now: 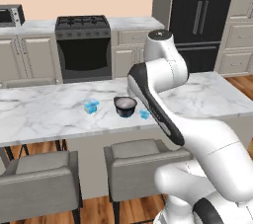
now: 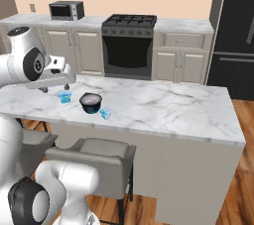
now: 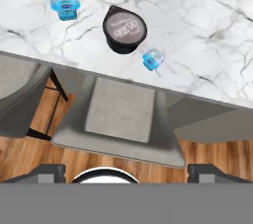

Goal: Stack the yogurt containers by placing the smaller containers on top of the larger containers.

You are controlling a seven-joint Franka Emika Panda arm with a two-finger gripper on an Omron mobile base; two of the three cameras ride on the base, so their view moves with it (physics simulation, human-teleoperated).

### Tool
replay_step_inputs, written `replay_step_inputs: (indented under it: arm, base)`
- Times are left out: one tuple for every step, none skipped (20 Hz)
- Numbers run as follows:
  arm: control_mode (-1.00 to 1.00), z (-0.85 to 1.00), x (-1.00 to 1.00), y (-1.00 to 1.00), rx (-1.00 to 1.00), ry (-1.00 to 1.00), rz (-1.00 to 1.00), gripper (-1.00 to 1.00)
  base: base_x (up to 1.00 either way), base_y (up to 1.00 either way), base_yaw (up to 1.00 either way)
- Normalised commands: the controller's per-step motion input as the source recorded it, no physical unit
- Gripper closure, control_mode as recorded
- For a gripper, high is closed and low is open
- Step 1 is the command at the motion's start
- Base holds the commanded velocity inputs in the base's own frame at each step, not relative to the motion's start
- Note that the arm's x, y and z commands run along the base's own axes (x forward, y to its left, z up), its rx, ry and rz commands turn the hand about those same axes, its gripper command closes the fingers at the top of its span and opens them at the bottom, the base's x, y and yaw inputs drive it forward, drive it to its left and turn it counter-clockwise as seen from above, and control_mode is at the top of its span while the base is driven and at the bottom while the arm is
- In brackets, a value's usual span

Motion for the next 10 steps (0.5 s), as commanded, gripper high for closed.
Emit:
replay_step_inputs:
  arm:
    - [-1.0,-0.16,-0.06,0.53,-0.07,-0.1,0.1,-1.0]
    - [-1.0,-0.16,-0.03,0.52,-0.06,-0.1,0.12,-1.0]
    - [-1.0,-0.19,0.0,0.52,-0.03,-0.07,0.12,-1.0]
    - [-1.0,-0.21,0.0,0.49,-0.02,-0.07,0.12,-1.0]
    - [-1.0,-0.21,0.0,0.49,-0.01,-0.08,0.13,-1.0]
    - [-1.0,-0.21,0.0,0.45,0.0,-0.05,0.12,-1.0]
    - [-1.0,-0.24,0.0,0.44,0.0,-0.04,0.12,-1.0]
    - [-1.0,-0.25,0.0,0.42,0.0,0.0,0.13,-1.0]
    - [-1.0,-0.3,0.0,0.44,0.0,0.0,0.11,-1.0]
    - [-1.0,-0.36,0.0,0.42,0.0,0.0,0.09,-1.0]
  base:
    - [0.0,0.0,0.0]
    - [0.0,0.0,0.0]
    - [0.0,0.0,0.0]
    - [0.0,0.0,0.0]
    - [0.0,0.0,0.0]
    - [0.0,0.0,0.0]
    - [0.0,0.0,0.0]
    - [0.0,0.0,0.0]
    - [0.0,0.0,0.0]
    - [0.0,0.0,0.0]
